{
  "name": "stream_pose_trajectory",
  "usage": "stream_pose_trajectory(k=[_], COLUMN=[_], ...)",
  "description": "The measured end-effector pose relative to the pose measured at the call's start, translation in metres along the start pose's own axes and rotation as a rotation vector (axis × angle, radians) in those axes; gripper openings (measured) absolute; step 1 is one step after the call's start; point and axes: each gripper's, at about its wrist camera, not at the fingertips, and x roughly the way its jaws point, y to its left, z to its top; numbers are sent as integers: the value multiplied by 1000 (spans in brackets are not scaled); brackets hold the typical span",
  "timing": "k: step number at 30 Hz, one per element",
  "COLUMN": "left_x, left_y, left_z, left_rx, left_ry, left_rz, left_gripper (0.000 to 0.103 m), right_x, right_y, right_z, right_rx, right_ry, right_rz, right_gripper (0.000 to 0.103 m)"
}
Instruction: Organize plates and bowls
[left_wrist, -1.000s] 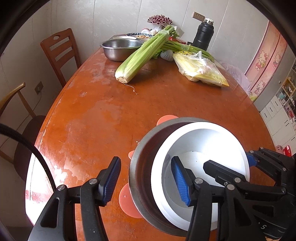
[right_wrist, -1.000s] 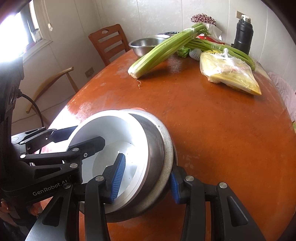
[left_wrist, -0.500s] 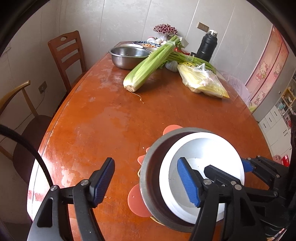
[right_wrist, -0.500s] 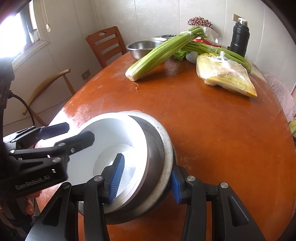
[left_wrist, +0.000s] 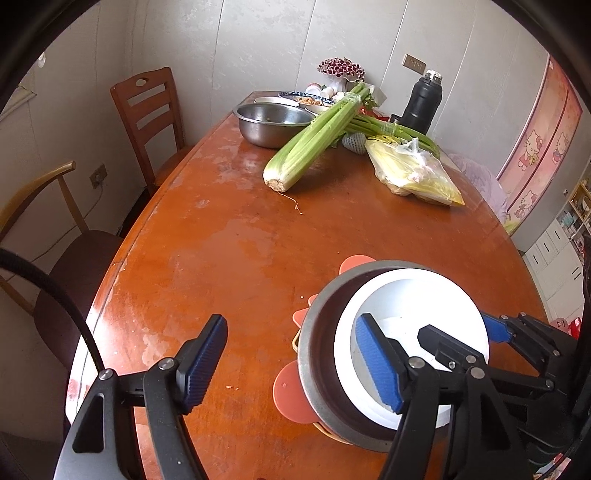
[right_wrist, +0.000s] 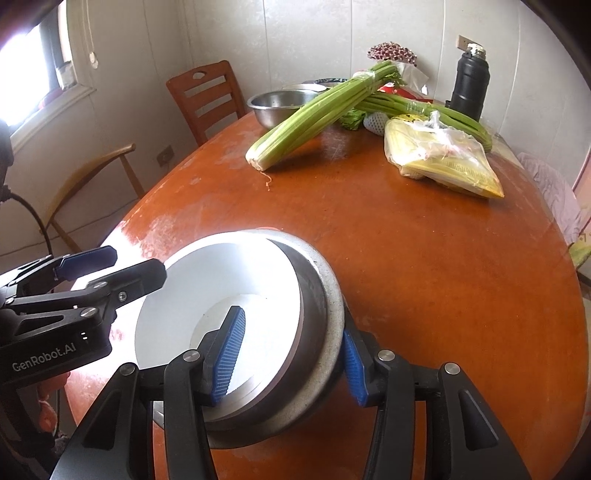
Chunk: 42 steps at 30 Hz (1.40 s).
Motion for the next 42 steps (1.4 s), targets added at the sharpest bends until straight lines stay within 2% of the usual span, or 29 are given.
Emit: stream_pose_trajectory(k=[5, 14, 24, 34, 42], left_x=[-5, -15, -36, -55, -63], left_y=[1, -1, -14, -36, -51], left_z=[-3, -7, -14, -44, -84], left_rx=[4, 19, 48, 58, 59], left_ry=[-3, -12, -48, -67, -66], left_rz=[14, 24, 44, 48, 59], left_gripper=[72, 72, 72, 72, 72], right_x=[-4, -14, -47, -84, -96], right_y=[2, 7, 8, 5, -8], right_z=[0, -1, -5, -46, -85], right_rx=[-4, -6, -5, -20, -7], right_ry=[-28, -60, -149, -214, -218], right_rz=[-10, -23, -41, -66, -65], right_gripper=[56, 57, 61, 66, 67])
